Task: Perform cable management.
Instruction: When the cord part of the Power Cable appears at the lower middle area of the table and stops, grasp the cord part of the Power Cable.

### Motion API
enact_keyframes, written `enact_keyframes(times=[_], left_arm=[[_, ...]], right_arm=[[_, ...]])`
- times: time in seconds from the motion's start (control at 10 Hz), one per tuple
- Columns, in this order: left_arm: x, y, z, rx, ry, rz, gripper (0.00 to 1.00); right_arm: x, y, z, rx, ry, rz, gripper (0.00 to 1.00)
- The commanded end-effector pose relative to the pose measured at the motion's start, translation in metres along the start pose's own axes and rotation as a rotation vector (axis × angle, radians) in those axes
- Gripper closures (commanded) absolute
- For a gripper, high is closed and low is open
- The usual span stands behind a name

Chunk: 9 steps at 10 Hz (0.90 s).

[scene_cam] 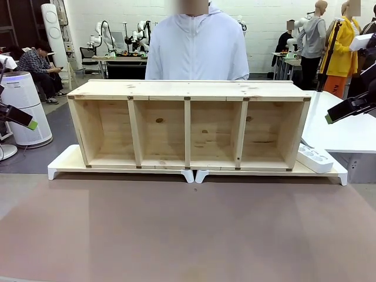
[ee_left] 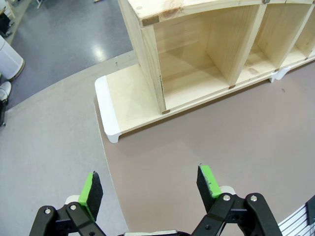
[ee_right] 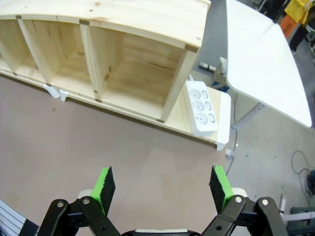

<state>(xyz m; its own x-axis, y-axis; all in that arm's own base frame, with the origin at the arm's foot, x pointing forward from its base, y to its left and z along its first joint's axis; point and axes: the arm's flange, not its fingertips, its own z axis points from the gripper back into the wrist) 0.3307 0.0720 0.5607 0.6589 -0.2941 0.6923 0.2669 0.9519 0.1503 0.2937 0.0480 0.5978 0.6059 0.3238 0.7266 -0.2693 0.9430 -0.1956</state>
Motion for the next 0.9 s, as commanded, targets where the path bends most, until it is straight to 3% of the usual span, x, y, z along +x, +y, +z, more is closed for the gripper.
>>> enact_keyframes(times=[0.0, 0.8], left_arm=[[-0.001, 0.0006, -0.0003, 0.0, 0.007, 0.004, 0.0], [-0.001, 0.0006, -0.0003, 0.0, 0.007, 0.004, 0.0]], right_arm=[[-0.0001, -0.0028, -0.0005, -0.007, -0.002, 0.011, 0.0], [-0.0001, -0.0028, -0.0005, -0.007, -0.002, 0.011, 0.0]])
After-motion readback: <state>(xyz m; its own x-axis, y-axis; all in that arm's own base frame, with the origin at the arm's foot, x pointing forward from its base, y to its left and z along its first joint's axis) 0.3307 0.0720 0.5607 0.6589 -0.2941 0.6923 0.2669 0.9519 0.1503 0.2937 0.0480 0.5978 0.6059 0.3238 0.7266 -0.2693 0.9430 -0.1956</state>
